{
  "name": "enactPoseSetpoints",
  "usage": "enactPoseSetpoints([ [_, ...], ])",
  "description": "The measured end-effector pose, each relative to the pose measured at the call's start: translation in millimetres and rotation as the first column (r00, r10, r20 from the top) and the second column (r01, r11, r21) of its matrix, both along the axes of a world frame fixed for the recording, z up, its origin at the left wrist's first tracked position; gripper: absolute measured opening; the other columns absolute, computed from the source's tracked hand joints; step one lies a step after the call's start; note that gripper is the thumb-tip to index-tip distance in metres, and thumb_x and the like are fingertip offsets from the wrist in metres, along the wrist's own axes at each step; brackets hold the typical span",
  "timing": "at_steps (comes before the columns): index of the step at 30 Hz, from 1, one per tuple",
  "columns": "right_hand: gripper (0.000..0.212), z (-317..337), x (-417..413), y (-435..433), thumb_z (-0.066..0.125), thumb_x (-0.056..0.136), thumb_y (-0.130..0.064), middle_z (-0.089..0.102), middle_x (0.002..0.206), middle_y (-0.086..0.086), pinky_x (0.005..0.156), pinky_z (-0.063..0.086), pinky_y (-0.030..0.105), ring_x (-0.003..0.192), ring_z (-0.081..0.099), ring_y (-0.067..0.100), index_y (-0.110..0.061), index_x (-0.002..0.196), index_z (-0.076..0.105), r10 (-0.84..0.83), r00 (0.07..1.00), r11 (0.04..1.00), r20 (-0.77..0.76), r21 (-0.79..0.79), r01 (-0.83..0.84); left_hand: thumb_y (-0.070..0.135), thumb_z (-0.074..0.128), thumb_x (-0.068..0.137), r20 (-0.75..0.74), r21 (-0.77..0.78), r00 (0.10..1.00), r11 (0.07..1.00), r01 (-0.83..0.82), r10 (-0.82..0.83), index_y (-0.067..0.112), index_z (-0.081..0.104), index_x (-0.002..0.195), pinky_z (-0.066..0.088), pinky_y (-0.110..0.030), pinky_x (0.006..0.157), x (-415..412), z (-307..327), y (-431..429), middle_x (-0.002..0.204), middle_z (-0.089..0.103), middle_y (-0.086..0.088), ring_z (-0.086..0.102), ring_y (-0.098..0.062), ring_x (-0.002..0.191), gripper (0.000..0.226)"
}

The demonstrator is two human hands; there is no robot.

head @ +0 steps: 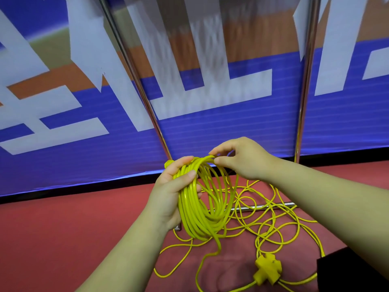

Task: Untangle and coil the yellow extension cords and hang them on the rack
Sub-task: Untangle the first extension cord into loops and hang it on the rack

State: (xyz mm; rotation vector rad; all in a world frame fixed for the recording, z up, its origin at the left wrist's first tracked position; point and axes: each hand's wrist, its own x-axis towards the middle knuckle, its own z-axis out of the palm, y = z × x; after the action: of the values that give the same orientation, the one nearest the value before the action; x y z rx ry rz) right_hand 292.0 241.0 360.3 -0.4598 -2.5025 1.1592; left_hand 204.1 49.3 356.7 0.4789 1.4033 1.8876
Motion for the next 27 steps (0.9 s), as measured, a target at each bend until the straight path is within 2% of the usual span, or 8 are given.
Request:
enactPoseSetpoints([
  [3, 0.007, -6.1, -2.4, 1.4, 0.074, 0.087, -0.032, 0.069, 0.081, -0.019, 0.068, 0.045, 0.019, 0.072, 0.062, -0.004, -0.033, 0.093, 0.078, -0.015, 1.000, 1.000, -0.006, 0.009, 0.015, 0.001, 0.074, 0.068, -0.015, -0.021, 1.000, 0.999, 0.024, -0.025, 0.020, 0.074, 0.109, 0.053, -0.031, 0.053, 3.8, 2.4, -2.5, 0.076, 0.065, -0.015, 0.059, -0.022, 0.053, 0.046],
  [6, 0.006, -8.3, -5.5, -4.3, 0.074, 0.088, -0.030, 0.067, 0.071, -0.023, 0.063, 0.043, 0.008, 0.068, 0.061, -0.010, -0.031, 0.092, 0.078, 0.011, 1.000, 1.000, -0.025, -0.012, -0.011, -0.005, 0.074, 0.065, -0.027, -0.046, 0.998, 0.998, 0.050, -0.051, 0.015, 0.071, 0.115, 0.053, -0.031, 0.051, 9.2, 2.7, -4.8, 0.074, 0.063, -0.016, 0.059, -0.023, 0.052, 0.054],
  [10, 0.009, -6.7, -8.9, -12.2, 0.074, 0.088, -0.026, 0.067, 0.075, -0.023, 0.063, 0.041, 0.004, 0.070, 0.061, -0.014, -0.028, 0.095, 0.079, 0.023, 0.993, 0.999, -0.115, -0.031, -0.026, -0.009, 0.075, 0.069, -0.036, -0.086, 0.998, 0.995, 0.057, -0.060, 0.014, 0.068, 0.121, 0.054, -0.031, 0.051, 9.5, 6.2, -10.6, 0.078, 0.063, -0.018, 0.063, -0.026, 0.056, 0.058],
  [16, 0.027, -8.5, -9.9, -21.4, 0.077, 0.084, -0.022, 0.074, 0.093, -0.015, 0.081, 0.052, 0.018, 0.084, 0.068, -0.004, -0.030, 0.110, 0.074, 0.023, 0.989, 0.994, -0.145, -0.103, -0.038, -0.013, 0.058, 0.085, -0.048, -0.009, 0.997, 0.998, -0.069, 0.068, 0.011, 0.068, 0.109, 0.050, -0.028, 0.045, -4.6, 16.7, -21.4, 0.065, 0.057, -0.016, 0.056, -0.019, 0.046, 0.036],
  [19, 0.027, -13.7, -7.1, -32.8, 0.082, 0.079, -0.017, 0.070, 0.080, -0.009, 0.072, 0.051, 0.023, 0.066, 0.064, 0.003, -0.022, 0.100, 0.066, 0.007, 0.985, 0.969, -0.173, -0.240, -0.049, -0.013, 0.057, 0.084, -0.042, 0.066, 0.988, 0.988, -0.142, 0.145, 0.013, 0.066, 0.106, 0.049, -0.026, 0.045, -16.3, 25.1, -28.8, 0.067, 0.061, -0.012, 0.055, -0.016, 0.047, 0.035],
  [21, 0.029, -22.0, -5.4, -41.1, 0.083, 0.078, -0.012, 0.067, 0.078, -0.003, 0.068, 0.048, 0.029, 0.062, 0.058, 0.007, -0.016, 0.090, 0.057, 0.131, 0.983, 0.928, -0.127, -0.334, -0.167, -0.013, 0.056, 0.085, -0.025, 0.113, 0.981, 0.975, -0.190, 0.194, 0.012, 0.065, 0.105, 0.049, -0.026, 0.045, -23.3, 30.8, -34.3, 0.066, 0.060, -0.012, 0.055, -0.016, 0.045, 0.033],
  [24, 0.036, -41.6, -3.1, -55.1, 0.080, 0.079, -0.002, 0.071, 0.086, 0.010, 0.066, 0.048, 0.026, 0.067, 0.062, 0.007, -0.014, 0.084, 0.046, 0.340, 0.941, 0.871, 0.008, -0.381, -0.311, -0.013, 0.053, 0.088, 0.036, 0.170, 0.967, 0.952, -0.254, 0.252, 0.013, 0.064, 0.103, 0.049, -0.025, 0.044, -34.2, 36.4, -42.6, 0.063, 0.057, -0.012, 0.054, -0.016, 0.043, 0.031],
  [27, 0.040, -63.4, -5.4, -69.6, 0.078, 0.080, -0.004, 0.072, 0.096, 0.008, 0.072, 0.052, 0.031, 0.078, 0.066, 0.012, -0.016, 0.084, 0.040, 0.407, 0.910, 0.851, 0.079, -0.395, -0.347, -0.012, 0.054, 0.088, 0.039, 0.197, 0.950, 0.930, -0.310, 0.308, 0.013, 0.065, 0.101, 0.050, -0.025, 0.047, -44.5, 37.0, -50.4, 0.067, 0.059, -0.010, 0.057, -0.015, 0.049, 0.031],
])
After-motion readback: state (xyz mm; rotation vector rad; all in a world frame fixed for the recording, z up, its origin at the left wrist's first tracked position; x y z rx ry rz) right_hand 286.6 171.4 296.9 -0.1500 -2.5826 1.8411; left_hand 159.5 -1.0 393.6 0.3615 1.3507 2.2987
